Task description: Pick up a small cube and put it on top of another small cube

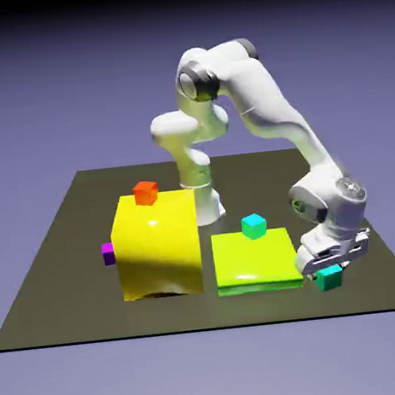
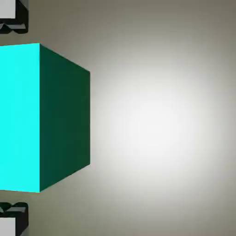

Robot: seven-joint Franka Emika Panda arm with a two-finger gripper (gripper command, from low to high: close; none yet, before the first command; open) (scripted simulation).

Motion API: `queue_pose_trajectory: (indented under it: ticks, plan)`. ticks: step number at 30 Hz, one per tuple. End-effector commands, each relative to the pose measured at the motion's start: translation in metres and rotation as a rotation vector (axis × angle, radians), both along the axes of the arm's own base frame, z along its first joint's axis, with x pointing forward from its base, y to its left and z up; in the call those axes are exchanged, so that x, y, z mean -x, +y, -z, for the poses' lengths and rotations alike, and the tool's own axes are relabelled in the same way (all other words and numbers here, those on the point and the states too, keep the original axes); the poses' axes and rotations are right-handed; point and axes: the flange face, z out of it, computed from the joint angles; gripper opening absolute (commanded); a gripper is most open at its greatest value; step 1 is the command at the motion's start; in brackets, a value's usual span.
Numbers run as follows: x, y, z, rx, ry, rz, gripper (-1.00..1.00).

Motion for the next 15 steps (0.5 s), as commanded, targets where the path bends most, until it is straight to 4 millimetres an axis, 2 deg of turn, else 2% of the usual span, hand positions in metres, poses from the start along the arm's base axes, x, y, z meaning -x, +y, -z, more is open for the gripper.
queue_pose_trajectory:
  ticks: [1, 4, 5, 8, 10, 12, 15]
  plan:
    - [-0.004, 0.001, -0.019, 0.001, -0.001, 0.0, -1.0]
    - [-0.013, 0.002, -0.077, -0.004, -0.014, 0.003, -1.0]
    - [-0.018, -0.004, -0.092, -0.01, -0.043, 0.016, -1.0]
    - [-0.049, -0.084, -0.118, 0.017, -0.099, 0.207, -1.0]
    - [-0.062, -0.143, -0.135, 0.032, -0.133, 0.346, -1.0]
    - [-0.067, -0.203, -0.152, 0.042, -0.166, 0.488, -1.0]
    - [-0.062, -0.29, -0.179, 0.048, -0.213, 0.705, -1.0]
